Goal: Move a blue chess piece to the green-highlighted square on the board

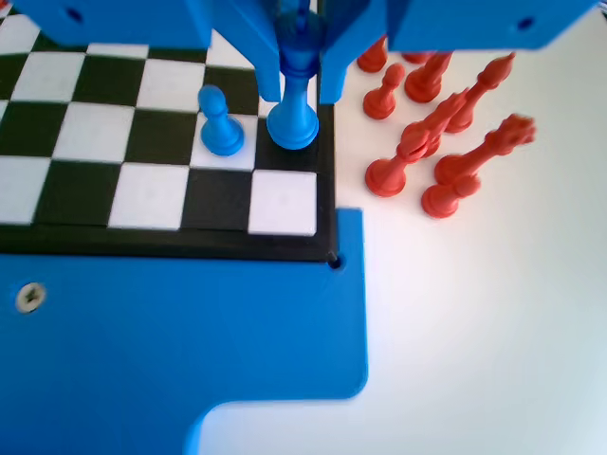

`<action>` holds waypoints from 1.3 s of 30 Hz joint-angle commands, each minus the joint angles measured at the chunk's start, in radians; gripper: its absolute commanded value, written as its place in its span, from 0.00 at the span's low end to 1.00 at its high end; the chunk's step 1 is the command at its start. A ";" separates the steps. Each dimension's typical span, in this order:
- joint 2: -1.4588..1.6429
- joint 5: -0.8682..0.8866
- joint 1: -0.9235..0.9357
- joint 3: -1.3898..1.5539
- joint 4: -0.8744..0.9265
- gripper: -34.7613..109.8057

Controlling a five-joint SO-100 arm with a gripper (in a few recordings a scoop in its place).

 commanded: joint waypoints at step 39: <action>0.120 -0.150 0.035 -0.233 0.492 0.34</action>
